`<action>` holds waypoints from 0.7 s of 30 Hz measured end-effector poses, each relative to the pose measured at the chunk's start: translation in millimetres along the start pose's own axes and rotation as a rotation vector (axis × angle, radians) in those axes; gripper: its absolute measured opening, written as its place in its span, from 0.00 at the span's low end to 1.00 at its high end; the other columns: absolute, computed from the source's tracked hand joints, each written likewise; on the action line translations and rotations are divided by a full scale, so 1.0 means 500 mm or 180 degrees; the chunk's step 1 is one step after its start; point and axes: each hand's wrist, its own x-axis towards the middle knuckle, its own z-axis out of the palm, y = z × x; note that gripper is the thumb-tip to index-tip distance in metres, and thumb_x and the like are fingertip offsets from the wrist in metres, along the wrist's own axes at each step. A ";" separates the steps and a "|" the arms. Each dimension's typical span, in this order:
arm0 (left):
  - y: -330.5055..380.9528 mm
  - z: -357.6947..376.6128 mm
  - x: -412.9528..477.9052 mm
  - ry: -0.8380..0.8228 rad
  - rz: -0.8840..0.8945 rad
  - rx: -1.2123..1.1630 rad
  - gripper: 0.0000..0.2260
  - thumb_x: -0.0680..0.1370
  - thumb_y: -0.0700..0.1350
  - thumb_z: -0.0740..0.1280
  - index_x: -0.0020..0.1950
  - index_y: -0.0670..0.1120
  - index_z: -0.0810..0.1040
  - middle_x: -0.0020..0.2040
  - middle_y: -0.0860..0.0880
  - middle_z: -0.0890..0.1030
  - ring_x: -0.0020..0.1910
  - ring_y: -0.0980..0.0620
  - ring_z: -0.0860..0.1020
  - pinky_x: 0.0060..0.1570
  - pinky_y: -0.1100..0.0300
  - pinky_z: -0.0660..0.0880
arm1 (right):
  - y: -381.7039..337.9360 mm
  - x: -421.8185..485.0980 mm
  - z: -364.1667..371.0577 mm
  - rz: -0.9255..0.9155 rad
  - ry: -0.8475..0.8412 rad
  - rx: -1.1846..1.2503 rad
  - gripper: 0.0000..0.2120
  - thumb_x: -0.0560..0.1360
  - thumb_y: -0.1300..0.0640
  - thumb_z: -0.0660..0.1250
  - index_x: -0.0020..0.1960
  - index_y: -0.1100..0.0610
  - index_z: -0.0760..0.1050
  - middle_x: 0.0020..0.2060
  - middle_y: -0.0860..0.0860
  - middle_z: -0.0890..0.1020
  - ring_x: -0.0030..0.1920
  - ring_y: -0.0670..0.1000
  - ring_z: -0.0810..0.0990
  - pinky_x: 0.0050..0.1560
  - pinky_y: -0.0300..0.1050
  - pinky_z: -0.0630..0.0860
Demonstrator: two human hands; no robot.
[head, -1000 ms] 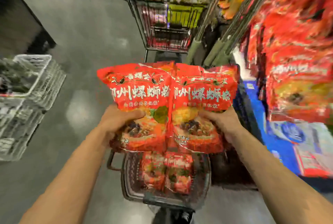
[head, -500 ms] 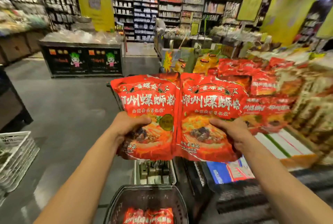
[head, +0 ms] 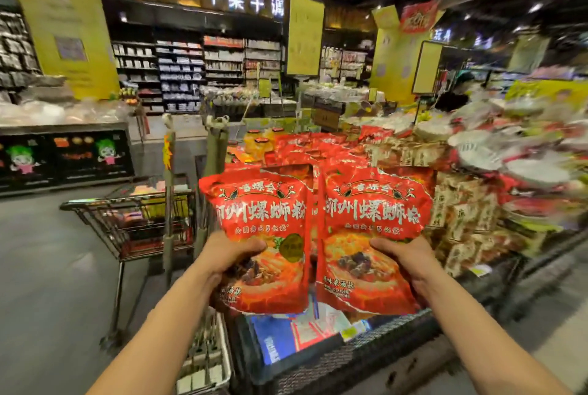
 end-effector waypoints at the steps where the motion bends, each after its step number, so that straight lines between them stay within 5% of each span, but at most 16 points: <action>1: -0.005 0.051 0.007 -0.0039 -0.0003 -0.0011 0.21 0.58 0.40 0.84 0.48 0.45 0.84 0.43 0.49 0.87 0.42 0.50 0.84 0.39 0.61 0.77 | 0.012 0.018 -0.041 -0.0009 0.0027 -0.0021 0.21 0.63 0.65 0.81 0.50 0.51 0.78 0.47 0.50 0.84 0.46 0.50 0.83 0.49 0.45 0.76; 5: -0.050 0.214 0.023 -0.0148 -0.0146 -0.0072 0.26 0.54 0.43 0.85 0.50 0.43 0.84 0.44 0.46 0.87 0.42 0.49 0.85 0.41 0.59 0.80 | 0.056 0.073 -0.176 0.0028 0.0032 -0.0012 0.21 0.66 0.69 0.78 0.52 0.53 0.76 0.43 0.46 0.82 0.37 0.40 0.81 0.35 0.32 0.75; 8: -0.085 0.291 0.033 -0.0142 -0.0292 0.0000 0.32 0.51 0.46 0.85 0.53 0.42 0.83 0.46 0.46 0.87 0.47 0.45 0.85 0.54 0.51 0.80 | 0.101 0.128 -0.253 0.0146 -0.0066 -0.0063 0.22 0.65 0.67 0.79 0.49 0.48 0.75 0.46 0.46 0.82 0.44 0.45 0.81 0.40 0.39 0.75; 14: -0.124 0.376 0.108 -0.0019 -0.0416 -0.0040 0.45 0.40 0.61 0.85 0.54 0.44 0.83 0.46 0.48 0.87 0.45 0.46 0.86 0.54 0.47 0.80 | 0.168 0.264 -0.322 0.0311 -0.0231 -0.0117 0.23 0.65 0.65 0.80 0.50 0.47 0.74 0.47 0.47 0.82 0.46 0.47 0.80 0.45 0.43 0.75; 16: -0.123 0.402 0.145 0.0003 -0.0410 0.0064 0.40 0.46 0.60 0.86 0.53 0.44 0.83 0.44 0.50 0.87 0.43 0.50 0.86 0.52 0.49 0.81 | 0.186 0.316 -0.322 0.0455 -0.0339 -0.0118 0.27 0.60 0.58 0.83 0.53 0.48 0.75 0.49 0.49 0.83 0.49 0.51 0.82 0.52 0.48 0.77; 19: -0.132 0.439 0.218 0.0106 -0.0383 0.0138 0.19 0.63 0.43 0.84 0.50 0.45 0.83 0.38 0.54 0.87 0.38 0.56 0.85 0.45 0.58 0.80 | 0.214 0.398 -0.317 0.0583 -0.0464 -0.0167 0.46 0.44 0.42 0.86 0.59 0.51 0.77 0.50 0.51 0.86 0.52 0.55 0.84 0.57 0.55 0.79; 21: -0.138 0.461 0.275 0.0085 -0.0400 0.0171 0.19 0.61 0.44 0.84 0.49 0.45 0.83 0.39 0.53 0.87 0.39 0.55 0.85 0.44 0.58 0.78 | 0.228 0.452 -0.313 0.0646 -0.0519 -0.0204 0.44 0.46 0.44 0.86 0.59 0.51 0.77 0.49 0.50 0.86 0.51 0.55 0.85 0.55 0.54 0.80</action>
